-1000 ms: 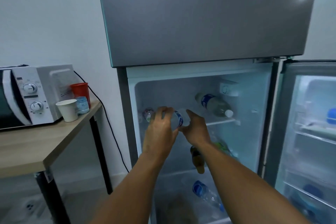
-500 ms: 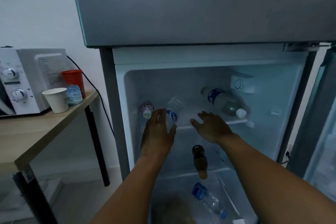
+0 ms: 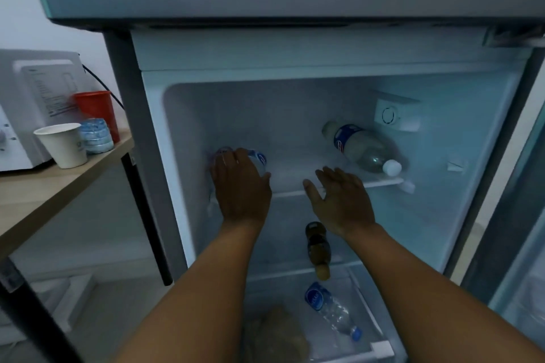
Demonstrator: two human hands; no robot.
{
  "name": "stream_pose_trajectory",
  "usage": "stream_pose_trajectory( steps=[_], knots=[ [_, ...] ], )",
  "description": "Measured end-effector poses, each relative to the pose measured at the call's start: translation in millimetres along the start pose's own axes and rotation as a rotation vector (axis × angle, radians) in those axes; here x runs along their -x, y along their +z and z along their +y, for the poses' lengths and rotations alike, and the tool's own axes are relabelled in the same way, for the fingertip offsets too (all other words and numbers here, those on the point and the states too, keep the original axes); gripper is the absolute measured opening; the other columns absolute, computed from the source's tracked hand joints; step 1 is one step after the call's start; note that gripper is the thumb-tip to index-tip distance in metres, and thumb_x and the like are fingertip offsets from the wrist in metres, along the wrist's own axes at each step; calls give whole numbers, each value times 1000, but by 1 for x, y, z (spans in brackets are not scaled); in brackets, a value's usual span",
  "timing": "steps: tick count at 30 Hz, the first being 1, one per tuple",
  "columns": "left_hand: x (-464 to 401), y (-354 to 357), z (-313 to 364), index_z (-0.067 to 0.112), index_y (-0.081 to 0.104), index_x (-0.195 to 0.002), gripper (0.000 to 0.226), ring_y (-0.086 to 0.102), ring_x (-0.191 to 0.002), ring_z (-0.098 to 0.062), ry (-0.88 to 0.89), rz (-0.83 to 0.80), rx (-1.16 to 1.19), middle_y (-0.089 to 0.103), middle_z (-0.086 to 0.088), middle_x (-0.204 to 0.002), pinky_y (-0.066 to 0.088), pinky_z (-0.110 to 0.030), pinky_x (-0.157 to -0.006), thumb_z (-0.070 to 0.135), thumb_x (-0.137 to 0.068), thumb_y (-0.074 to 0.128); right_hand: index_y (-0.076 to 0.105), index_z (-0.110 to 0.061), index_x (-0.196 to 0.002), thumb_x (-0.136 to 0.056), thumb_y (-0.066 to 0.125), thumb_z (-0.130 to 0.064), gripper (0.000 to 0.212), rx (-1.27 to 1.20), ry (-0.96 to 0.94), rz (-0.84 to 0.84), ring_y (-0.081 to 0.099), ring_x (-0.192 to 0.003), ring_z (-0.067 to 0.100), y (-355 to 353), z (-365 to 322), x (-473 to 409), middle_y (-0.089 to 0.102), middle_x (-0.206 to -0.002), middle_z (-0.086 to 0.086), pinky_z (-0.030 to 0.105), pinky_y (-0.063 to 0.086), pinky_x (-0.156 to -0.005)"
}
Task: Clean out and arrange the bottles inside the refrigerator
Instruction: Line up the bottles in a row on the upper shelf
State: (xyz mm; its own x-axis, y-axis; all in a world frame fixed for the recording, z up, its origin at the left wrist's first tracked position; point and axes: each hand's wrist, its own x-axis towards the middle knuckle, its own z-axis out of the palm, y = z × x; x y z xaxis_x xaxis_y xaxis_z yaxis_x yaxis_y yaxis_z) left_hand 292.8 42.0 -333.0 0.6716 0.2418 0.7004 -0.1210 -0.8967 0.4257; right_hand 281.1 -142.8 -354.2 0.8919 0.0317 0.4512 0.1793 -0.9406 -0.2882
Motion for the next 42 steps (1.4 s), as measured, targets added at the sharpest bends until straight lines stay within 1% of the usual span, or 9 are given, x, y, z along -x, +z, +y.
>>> stream_pose_trajectory(
  steps=[9, 19, 23, 27, 30, 32, 34, 39, 42],
  knots=[
    [-19, 20, 5, 11, 49, -124, 62, 42, -123, -38, -35, -45, -194, 54, -14, -124, 31, -54, -106, 46, -77, 70, 42, -19, -148, -97, 27, -61, 67, 17, 3, 23, 25, -146, 18, 10, 5, -3, 37, -156, 0, 33, 12, -121],
    [16, -4, -10, -5, 36, -136, 76, 42, -126, -40, 52, -52, 102, 41, -25, -134, 42, -49, -104, 39, -83, 69, 35, -18, -150, -99, 19, -59, 68, 23, 14, -16, 19, -148, 21, 3, 0, -3, 31, -159, 1, 35, 10, -121],
    [35, -20, -8, -3, 47, -122, 65, 48, -112, -37, -33, -130, -8, 47, -20, -123, 46, -43, -92, 51, -87, 59, 34, -14, -150, -101, 25, -53, 63, -49, 16, 0, 15, -148, 22, 3, -2, 8, 28, -159, 4, 36, 5, -122],
    [37, -33, -13, 0, 57, -118, 59, 51, -110, -34, 22, -245, -92, 51, -18, -122, 44, -40, -94, 53, -93, 48, 40, -13, -142, -93, 58, -27, 54, -284, 18, 250, 27, -141, 22, 22, -2, 52, 29, -152, 6, 30, 30, -114],
    [43, -36, -17, 2, 54, -120, 57, 50, -109, -35, 117, -265, -125, 52, -17, -121, 42, -41, -94, 51, -95, 44, 51, -7, -124, -84, 66, -14, 43, -332, 64, 385, 45, -119, 27, 45, 7, 85, 43, -126, 11, 30, 44, -97],
    [48, -35, -22, 3, 53, -125, 57, 48, -110, -37, 206, -262, -202, 51, -15, -123, 39, -42, -98, 51, -95, 43, 56, -8, -107, -82, 65, -12, 26, -337, 101, 302, 49, -108, 31, 74, 19, 105, 49, -111, 11, 43, 51, -88],
    [50, -33, -25, 5, 52, -128, 57, 49, -109, -36, 248, -248, -252, 52, -15, -125, 36, -41, -99, 51, -95, 43, 56, -11, -101, -83, 63, -12, 19, -368, 145, 168, 53, -103, 32, 103, 32, 128, 51, -106, 9, 46, 52, -80],
    [55, -24, -29, 10, 56, -125, 52, 55, -104, -31, 319, -183, -351, 61, -12, -116, 34, -40, -97, 50, -96, 43, 55, -10, -107, -84, 64, -13, 24, -334, 296, -55, 56, -103, 28, 153, 48, 163, 51, -110, 8, 35, 49, -81],
    [58, -14, -34, 9, 56, -130, 54, 57, -105, -31, 342, -125, -393, 64, -12, -116, 37, -41, -98, 49, -94, 48, 50, -13, -126, -83, 66, -23, 47, -254, 377, -188, 48, -122, 30, 181, 57, 170, 45, -131, 10, 39, 45, -97]
  ],
)
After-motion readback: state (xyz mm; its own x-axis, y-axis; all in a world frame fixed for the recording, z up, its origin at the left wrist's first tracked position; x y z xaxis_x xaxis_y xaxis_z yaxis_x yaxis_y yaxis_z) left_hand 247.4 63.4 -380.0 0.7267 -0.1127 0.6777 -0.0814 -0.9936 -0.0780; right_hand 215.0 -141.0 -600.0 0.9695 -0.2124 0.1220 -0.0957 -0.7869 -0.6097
